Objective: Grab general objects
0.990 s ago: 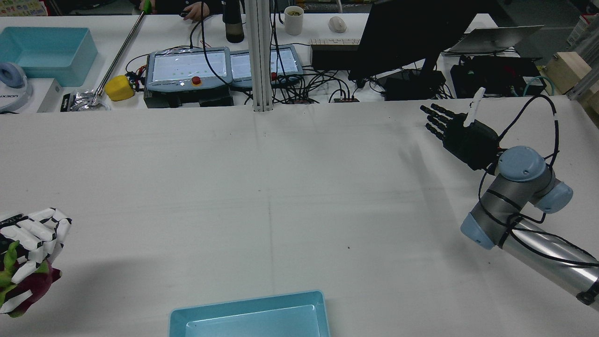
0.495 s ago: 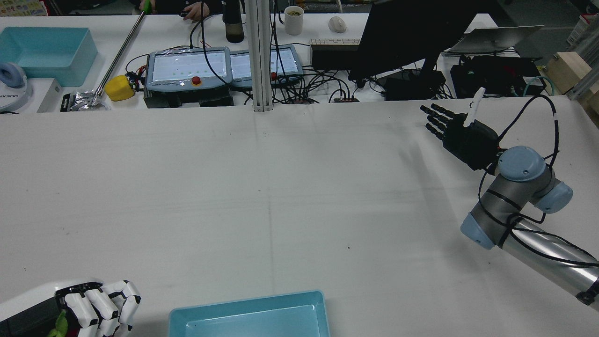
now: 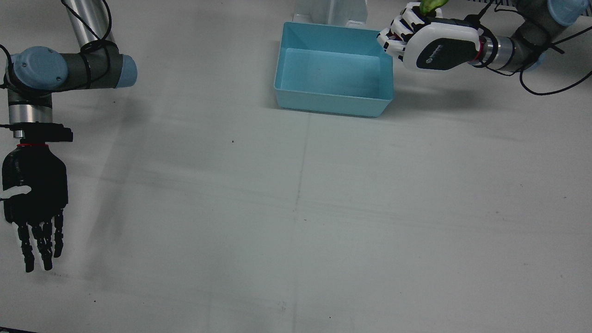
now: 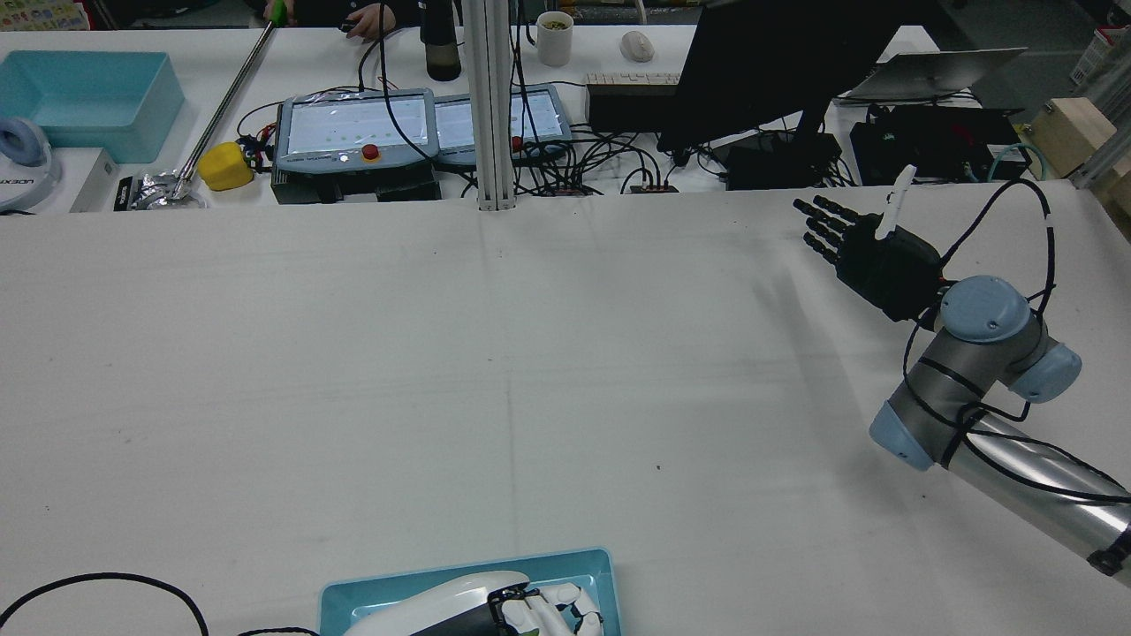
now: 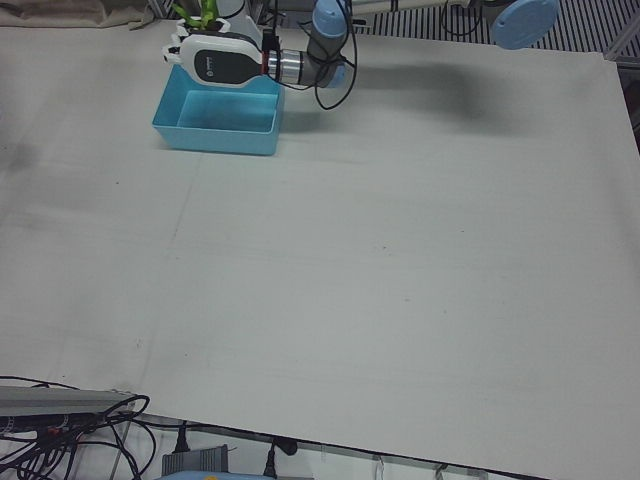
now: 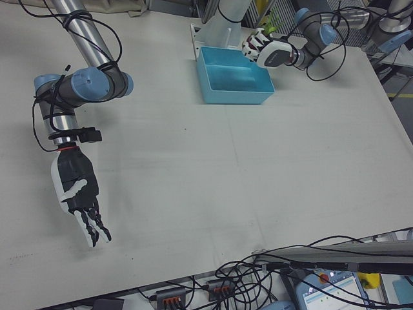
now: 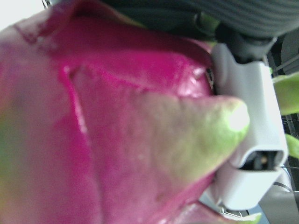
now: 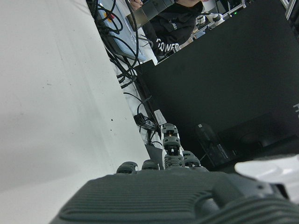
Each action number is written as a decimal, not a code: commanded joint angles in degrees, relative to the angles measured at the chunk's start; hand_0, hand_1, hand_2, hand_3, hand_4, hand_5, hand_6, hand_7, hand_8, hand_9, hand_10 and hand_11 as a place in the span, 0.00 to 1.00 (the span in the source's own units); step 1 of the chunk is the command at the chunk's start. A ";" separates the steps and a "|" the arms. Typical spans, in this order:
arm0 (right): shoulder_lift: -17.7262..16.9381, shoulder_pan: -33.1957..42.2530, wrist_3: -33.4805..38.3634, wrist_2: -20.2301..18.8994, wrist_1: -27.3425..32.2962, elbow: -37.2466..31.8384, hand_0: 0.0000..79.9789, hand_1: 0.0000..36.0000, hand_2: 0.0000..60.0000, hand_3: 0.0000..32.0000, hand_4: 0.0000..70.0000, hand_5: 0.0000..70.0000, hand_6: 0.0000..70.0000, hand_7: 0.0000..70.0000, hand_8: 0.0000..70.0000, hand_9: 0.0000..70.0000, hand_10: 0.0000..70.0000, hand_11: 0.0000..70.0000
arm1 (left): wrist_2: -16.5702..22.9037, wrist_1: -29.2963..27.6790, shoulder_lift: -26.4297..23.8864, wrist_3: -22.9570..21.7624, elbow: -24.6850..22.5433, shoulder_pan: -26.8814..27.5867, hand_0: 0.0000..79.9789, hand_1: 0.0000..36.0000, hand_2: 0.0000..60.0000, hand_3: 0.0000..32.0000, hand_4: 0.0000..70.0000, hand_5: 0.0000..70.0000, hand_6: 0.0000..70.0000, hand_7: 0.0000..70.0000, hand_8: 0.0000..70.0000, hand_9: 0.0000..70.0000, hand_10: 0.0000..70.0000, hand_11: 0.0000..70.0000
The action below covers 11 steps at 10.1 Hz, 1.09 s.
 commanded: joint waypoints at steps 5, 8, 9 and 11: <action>0.00 0.00 0.00 0.00 0.00 0.00 0.00 0.00 0.00 0.00 0.00 0.00 0.00 0.00 0.00 0.00 0.00 0.00 | 6.71 1.15 -4.03 -8.51 8.78 -4.61 0.74 0.63 1.00 0.00 1.00 0.21 1.00 1.00 0.21 0.27 0.34 0.49; 0.00 0.00 0.00 0.00 0.00 0.00 0.00 0.00 0.00 0.00 0.00 0.00 0.00 0.00 0.00 0.00 0.00 0.00 | 9.49 -2.12 -0.50 -8.53 7.82 -6.02 0.00 0.00 0.04 0.34 0.79 0.00 0.42 1.00 0.07 0.22 0.00 0.00; 0.00 0.00 0.00 0.00 0.00 0.00 0.00 0.00 0.00 0.00 0.00 0.00 0.00 0.00 0.00 0.00 0.00 0.00 | 9.49 -2.20 -0.49 -8.26 7.82 -5.94 0.00 0.00 0.00 0.68 0.17 0.00 0.06 0.77 0.00 0.13 0.00 0.00; 0.00 0.00 0.00 0.00 0.00 0.00 0.00 0.00 0.00 0.00 0.00 0.00 0.00 0.00 0.00 0.00 0.00 0.00 | 9.49 -2.21 -0.67 -8.26 7.82 -5.59 0.00 0.00 0.00 1.00 0.00 0.00 0.00 0.83 0.00 0.15 0.00 0.00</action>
